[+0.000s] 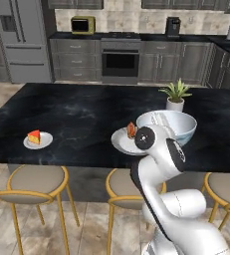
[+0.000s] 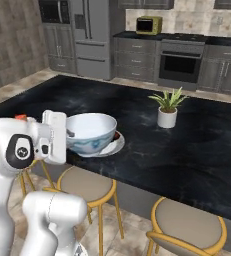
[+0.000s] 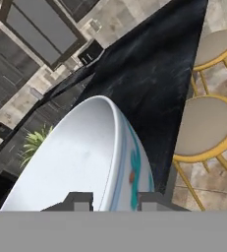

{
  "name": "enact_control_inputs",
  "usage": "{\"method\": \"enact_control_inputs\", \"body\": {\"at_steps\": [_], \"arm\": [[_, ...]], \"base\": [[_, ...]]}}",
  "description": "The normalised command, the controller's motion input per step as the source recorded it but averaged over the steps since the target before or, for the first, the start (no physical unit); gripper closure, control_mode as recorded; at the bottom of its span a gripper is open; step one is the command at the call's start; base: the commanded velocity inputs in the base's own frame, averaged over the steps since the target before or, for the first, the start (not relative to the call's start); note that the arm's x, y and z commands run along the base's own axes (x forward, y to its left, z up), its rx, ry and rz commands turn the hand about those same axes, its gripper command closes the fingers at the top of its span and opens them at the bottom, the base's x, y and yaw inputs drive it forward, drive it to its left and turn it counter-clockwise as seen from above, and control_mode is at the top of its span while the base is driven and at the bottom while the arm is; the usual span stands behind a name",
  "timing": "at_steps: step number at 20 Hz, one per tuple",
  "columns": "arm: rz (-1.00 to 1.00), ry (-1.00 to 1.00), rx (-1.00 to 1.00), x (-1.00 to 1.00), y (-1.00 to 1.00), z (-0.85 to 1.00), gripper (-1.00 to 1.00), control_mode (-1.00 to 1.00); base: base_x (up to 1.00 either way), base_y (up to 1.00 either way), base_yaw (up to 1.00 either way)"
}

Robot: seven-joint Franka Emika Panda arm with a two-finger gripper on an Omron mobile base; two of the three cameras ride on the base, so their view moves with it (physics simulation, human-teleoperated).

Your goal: Take the smaller bowl and place it next to the appetizer plate on the dining counter , and place the larger bowl next to the plate with cooked food.

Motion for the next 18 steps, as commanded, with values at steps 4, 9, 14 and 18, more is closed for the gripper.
{"method": "enact_control_inputs", "body": {"at_steps": [4,9,14,18], "arm": [[0.4,-0.03,0.01,0.0,-0.75,-0.37,1.0,-1.0],[0.41,-0.06,0.03,-0.11,-1.0,-0.4,1.0,-1.0],[0.45,-0.25,0.05,-0.15,-1.0,-0.2,1.0,-1.0],[0.49,-0.29,0.06,-0.01,-1.0,-0.16,1.0,-1.0]], "base": [[0.0,0.0,0.0],[0.0,0.0,0.0],[0.0,0.0,0.0],[0.0,0.0,0.0]]}}
